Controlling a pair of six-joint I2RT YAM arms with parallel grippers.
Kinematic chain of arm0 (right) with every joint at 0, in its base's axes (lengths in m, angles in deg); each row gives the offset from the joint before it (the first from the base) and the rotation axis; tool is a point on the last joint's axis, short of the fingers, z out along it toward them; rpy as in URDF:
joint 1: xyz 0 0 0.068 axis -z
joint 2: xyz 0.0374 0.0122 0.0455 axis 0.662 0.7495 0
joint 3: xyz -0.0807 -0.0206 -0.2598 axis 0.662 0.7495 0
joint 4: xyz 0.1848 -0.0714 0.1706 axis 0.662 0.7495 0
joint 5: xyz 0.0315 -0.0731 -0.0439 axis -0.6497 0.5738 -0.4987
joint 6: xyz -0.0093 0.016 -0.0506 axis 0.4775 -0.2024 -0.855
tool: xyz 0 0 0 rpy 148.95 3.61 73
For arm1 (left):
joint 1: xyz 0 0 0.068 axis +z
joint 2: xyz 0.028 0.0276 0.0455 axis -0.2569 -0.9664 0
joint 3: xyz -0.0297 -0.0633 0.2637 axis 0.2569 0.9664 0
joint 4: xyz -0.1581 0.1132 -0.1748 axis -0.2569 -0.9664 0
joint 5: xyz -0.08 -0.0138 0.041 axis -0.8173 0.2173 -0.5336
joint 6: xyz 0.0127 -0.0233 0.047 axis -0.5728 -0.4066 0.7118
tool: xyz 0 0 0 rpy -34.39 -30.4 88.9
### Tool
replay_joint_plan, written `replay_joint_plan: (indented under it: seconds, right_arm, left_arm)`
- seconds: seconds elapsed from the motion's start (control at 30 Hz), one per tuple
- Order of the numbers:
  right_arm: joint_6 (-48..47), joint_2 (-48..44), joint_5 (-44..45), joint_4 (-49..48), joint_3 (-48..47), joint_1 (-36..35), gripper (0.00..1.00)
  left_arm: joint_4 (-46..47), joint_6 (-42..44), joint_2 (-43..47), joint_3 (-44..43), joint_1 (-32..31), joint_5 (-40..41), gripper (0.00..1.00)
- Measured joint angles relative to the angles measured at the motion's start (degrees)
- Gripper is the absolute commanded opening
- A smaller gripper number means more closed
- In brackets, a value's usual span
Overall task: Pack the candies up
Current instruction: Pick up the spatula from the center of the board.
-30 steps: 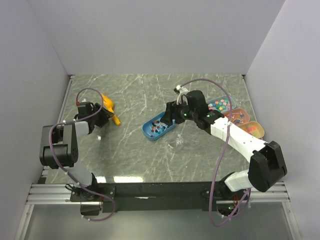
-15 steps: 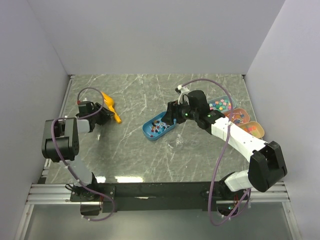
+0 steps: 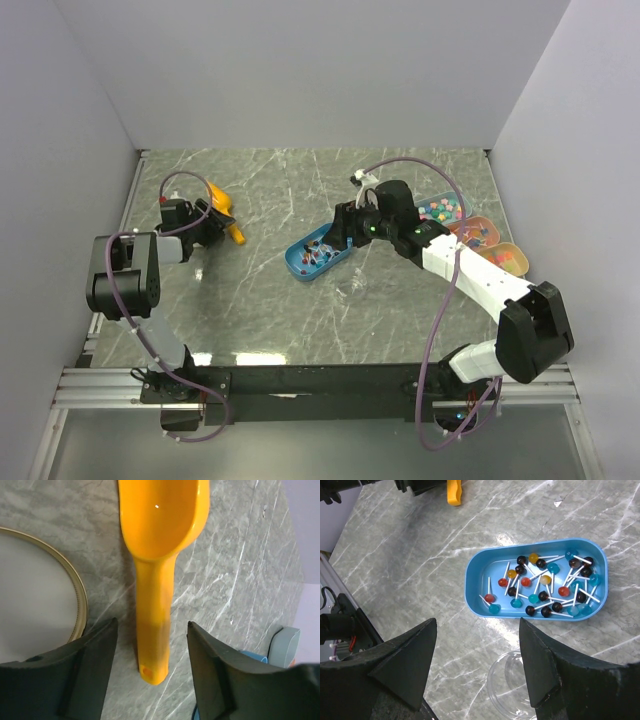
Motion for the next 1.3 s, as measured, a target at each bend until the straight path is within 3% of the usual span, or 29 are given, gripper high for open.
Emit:
replay_joint_plan:
  seconds: [0.3, 0.57, 0.93, 1.3]
  right_arm:
    - [0.0, 0.0, 0.0, 0.0, 0.0, 0.0, 0.73]
    - [0.0, -0.2, 0.0, 0.0, 0.0, 0.0, 0.73]
    - [0.0, -1.5, 0.2, -0.4, 1.7, 0.0, 0.73]
    - [0.2, -2.3, 0.2, -0.8, 2.6, 0.0, 0.73]
  left_arm:
    - [0.6, -0.1, 0.7, 0.2, 0.0, 0.0, 0.75]
    - [2.9, 0.0, -1.9, -1.7, 0.1, -0.4, 0.74]
    - [5.9, -1.3, -5.5, -3.6, 0.3, -2.1, 0.62]
    - [4.3, -1.2, -5.8, -3.6, 0.3, -3.7, 0.40]
